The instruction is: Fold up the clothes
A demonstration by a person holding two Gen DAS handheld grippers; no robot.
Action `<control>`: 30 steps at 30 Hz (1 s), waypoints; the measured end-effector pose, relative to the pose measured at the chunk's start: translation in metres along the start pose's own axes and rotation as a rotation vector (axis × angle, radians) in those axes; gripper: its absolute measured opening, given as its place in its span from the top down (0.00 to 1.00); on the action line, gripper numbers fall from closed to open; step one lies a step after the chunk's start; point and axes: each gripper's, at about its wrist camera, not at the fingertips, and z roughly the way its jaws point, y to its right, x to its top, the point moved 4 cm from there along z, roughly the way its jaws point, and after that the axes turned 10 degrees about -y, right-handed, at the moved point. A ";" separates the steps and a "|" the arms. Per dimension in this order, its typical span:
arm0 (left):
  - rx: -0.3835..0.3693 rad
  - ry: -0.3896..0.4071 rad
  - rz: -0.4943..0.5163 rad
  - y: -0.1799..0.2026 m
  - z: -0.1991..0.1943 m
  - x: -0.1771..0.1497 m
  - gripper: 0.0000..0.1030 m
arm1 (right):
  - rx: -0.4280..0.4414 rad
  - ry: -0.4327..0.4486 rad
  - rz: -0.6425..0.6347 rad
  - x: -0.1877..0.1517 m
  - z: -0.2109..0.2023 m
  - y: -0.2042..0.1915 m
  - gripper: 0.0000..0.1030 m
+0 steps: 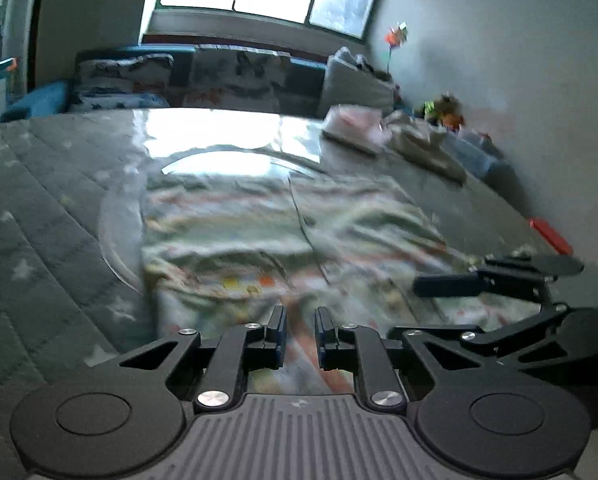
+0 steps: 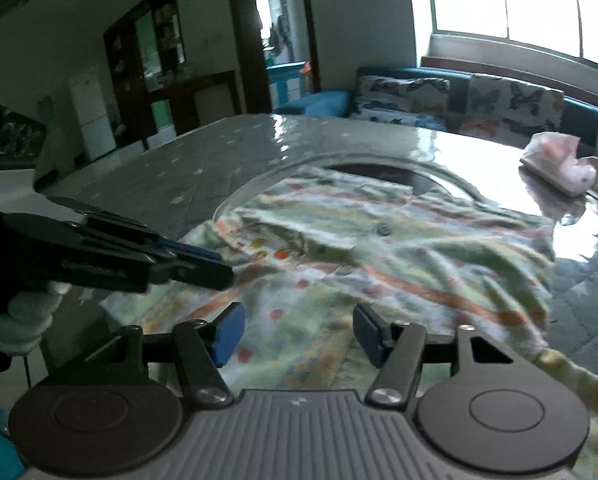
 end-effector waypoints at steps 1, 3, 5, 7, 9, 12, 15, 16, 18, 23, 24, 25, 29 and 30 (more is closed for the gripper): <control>0.010 -0.014 0.006 0.000 0.004 -0.003 0.84 | 0.003 -0.010 -0.004 -0.001 0.002 -0.001 0.46; 0.033 -0.018 0.032 -0.001 0.005 -0.008 0.85 | -0.001 -0.031 -0.011 -0.005 0.005 0.000 0.48; 0.046 -0.020 0.047 0.000 0.004 -0.009 0.85 | -0.007 -0.039 -0.018 -0.008 0.004 0.000 0.49; 0.046 -0.026 0.041 0.000 0.002 -0.007 0.85 | -0.013 -0.047 -0.025 -0.010 0.003 0.000 0.50; 0.031 -0.002 0.047 0.004 -0.004 -0.001 0.85 | -0.005 -0.023 -0.019 -0.009 -0.004 -0.002 0.51; -0.019 0.021 0.077 0.017 -0.005 0.005 0.85 | -0.006 -0.039 -0.009 -0.012 -0.001 -0.001 0.51; -0.035 -0.005 0.114 0.027 0.008 0.005 0.84 | -0.015 -0.048 -0.019 -0.019 -0.001 -0.001 0.52; -0.031 -0.021 0.117 0.028 0.013 0.004 0.84 | -0.017 -0.043 -0.014 -0.019 -0.005 0.000 0.52; -0.023 -0.046 0.118 0.027 0.021 0.001 0.84 | -0.024 -0.026 0.008 -0.021 -0.017 0.006 0.52; -0.021 -0.043 0.124 0.030 0.019 0.004 0.84 | -0.117 0.010 0.116 -0.037 -0.050 0.042 0.51; -0.023 -0.038 0.127 0.032 0.017 0.005 0.84 | -0.152 0.018 0.146 -0.042 -0.058 0.052 0.51; -0.026 -0.033 0.131 0.034 0.015 0.007 0.84 | -0.188 0.028 0.179 -0.047 -0.065 0.063 0.51; -0.038 -0.009 0.151 0.045 0.008 0.014 0.84 | -0.361 0.055 0.329 -0.071 -0.095 0.114 0.51; -0.042 -0.004 0.154 0.049 0.006 0.015 0.83 | -0.408 0.058 0.358 -0.078 -0.102 0.126 0.51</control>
